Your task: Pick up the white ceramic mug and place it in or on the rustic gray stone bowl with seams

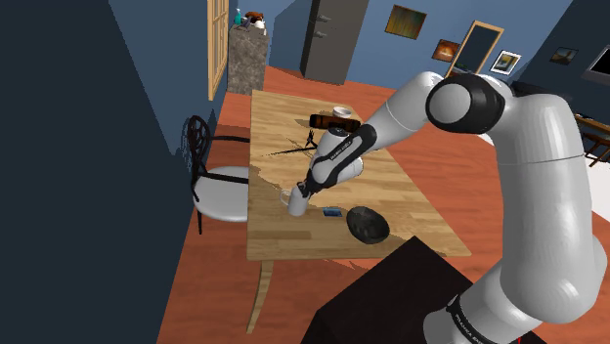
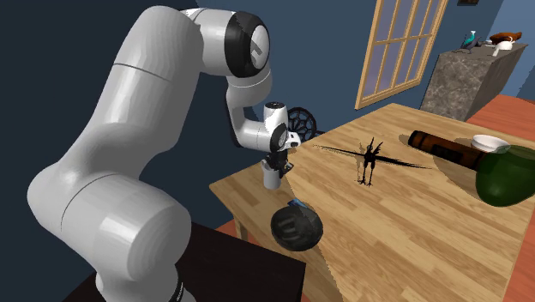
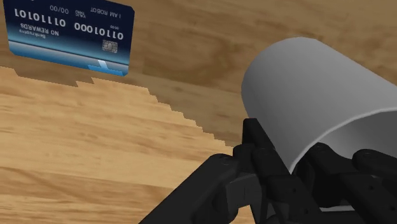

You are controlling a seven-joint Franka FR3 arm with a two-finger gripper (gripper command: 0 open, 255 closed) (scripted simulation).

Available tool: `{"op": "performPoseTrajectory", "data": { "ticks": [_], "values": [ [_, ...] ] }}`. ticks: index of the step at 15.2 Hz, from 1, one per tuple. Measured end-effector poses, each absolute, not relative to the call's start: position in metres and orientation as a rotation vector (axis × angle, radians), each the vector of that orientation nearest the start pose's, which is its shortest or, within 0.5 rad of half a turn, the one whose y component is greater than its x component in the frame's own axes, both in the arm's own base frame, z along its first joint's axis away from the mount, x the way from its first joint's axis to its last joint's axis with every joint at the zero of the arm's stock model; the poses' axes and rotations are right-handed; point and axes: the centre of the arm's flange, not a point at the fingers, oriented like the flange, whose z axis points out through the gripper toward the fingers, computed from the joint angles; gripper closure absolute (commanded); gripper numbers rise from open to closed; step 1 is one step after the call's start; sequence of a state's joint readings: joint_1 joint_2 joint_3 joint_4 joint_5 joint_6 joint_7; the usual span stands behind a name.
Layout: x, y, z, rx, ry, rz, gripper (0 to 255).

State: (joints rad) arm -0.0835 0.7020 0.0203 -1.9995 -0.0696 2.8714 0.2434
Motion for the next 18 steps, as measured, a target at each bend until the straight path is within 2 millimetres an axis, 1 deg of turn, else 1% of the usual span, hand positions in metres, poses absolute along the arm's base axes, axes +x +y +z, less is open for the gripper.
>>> {"op": "performPoseTrajectory", "data": {
  "ticks": [16,18],
  "values": [
    [0.609,-0.035,0.201,-3.102,0.385,-0.268,255],
    [0.610,-0.034,0.213,-3.102,0.385,-0.268,255]
  ]
}}
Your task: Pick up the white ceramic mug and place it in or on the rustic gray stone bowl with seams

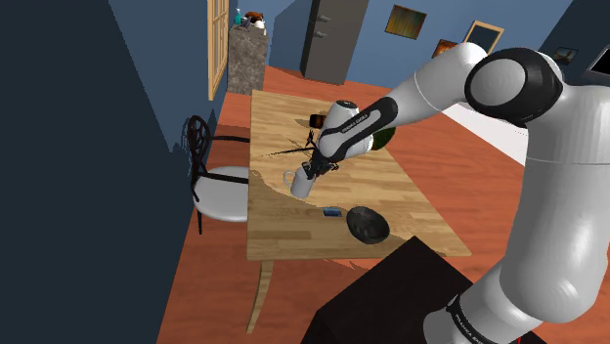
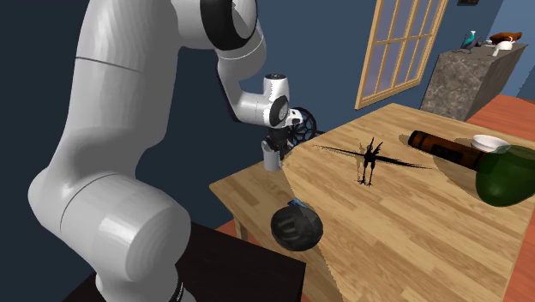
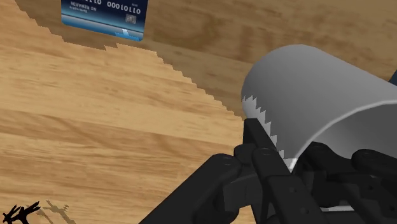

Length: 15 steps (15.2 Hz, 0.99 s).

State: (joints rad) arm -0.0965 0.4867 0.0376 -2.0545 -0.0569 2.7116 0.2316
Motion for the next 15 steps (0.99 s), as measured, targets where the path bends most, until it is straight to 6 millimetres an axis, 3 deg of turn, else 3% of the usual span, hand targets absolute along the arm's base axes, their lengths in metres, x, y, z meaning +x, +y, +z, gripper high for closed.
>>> {"op": "performPoseTrajectory", "data": {
  "ticks": [9,11,15],
  "values": [
    [0.609,-0.036,0.259,-3.103,0.385,-0.268,255],
    [0.598,-0.043,0.265,-3.102,0.385,-0.268,255],
    [0.557,-0.075,0.272,-3.102,0.388,-0.267,255]
  ]
}}
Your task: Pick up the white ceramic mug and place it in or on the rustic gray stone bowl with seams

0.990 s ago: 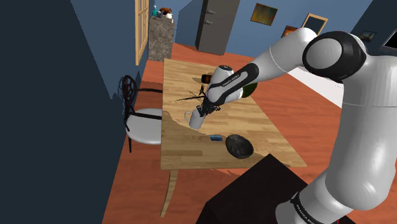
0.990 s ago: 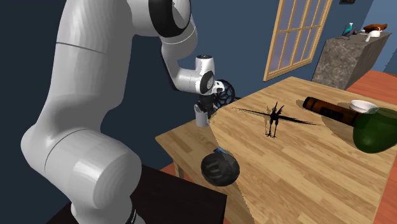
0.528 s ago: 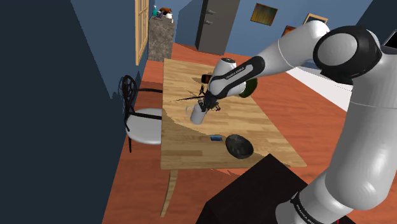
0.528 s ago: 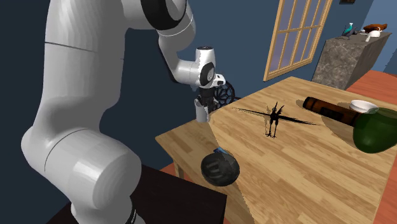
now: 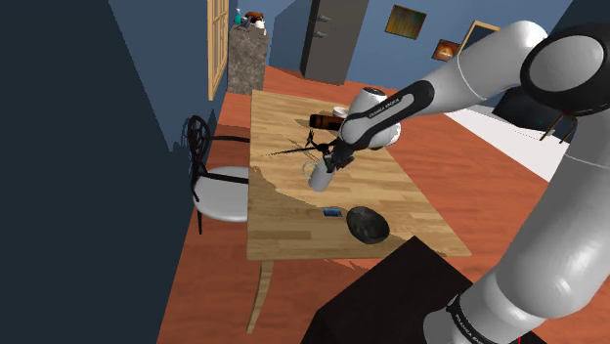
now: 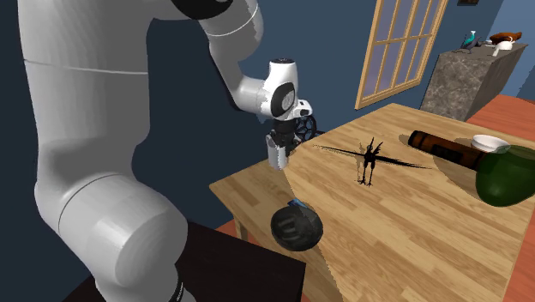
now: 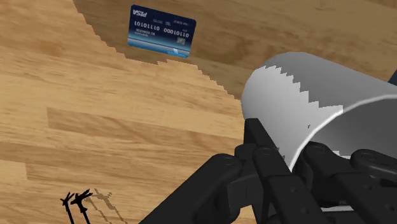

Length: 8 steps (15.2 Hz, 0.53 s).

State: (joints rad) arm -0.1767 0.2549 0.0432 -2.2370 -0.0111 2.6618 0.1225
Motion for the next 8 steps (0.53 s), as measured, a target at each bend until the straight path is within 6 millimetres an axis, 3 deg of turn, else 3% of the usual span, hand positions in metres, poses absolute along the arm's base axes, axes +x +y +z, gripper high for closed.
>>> {"op": "performPoseTrajectory", "data": {
  "ticks": [8],
  "values": [
    [0.471,-0.136,0.279,-3.102,0.389,-0.267,255]
  ]
}}
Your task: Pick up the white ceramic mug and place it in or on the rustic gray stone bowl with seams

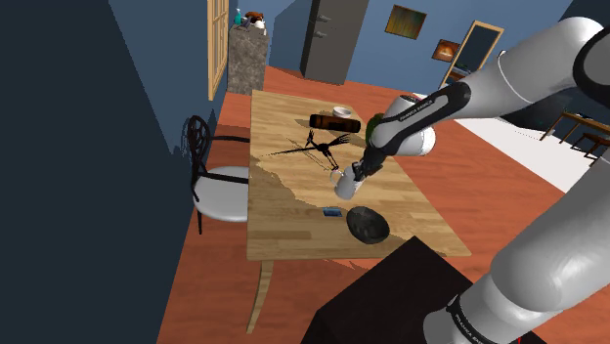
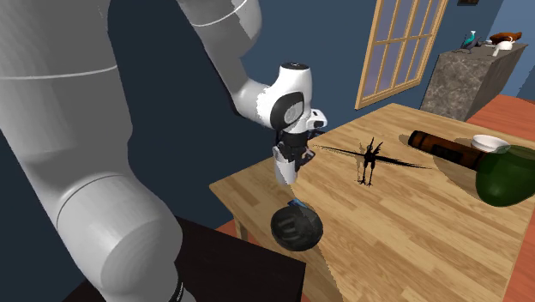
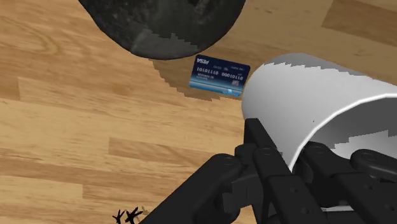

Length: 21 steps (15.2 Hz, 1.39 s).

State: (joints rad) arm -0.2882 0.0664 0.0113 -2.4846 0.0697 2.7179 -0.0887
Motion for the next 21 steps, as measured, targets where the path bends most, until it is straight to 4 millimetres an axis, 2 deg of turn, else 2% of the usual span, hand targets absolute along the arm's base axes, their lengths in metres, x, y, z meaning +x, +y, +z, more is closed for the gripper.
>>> {"op": "performPoseTrajectory", "data": {
  "ticks": [7,8,12,21],
  "values": [
    [0.394,-0.185,0.290,-3.102,0.388,-0.267,255],
    [0.389,-0.189,0.286,-3.102,0.387,-0.267,255],
    [0.385,-0.195,0.267,-3.102,0.385,-0.267,255],
    [0.385,-0.194,0.220,-3.102,0.385,-0.267,255]
  ]
}}
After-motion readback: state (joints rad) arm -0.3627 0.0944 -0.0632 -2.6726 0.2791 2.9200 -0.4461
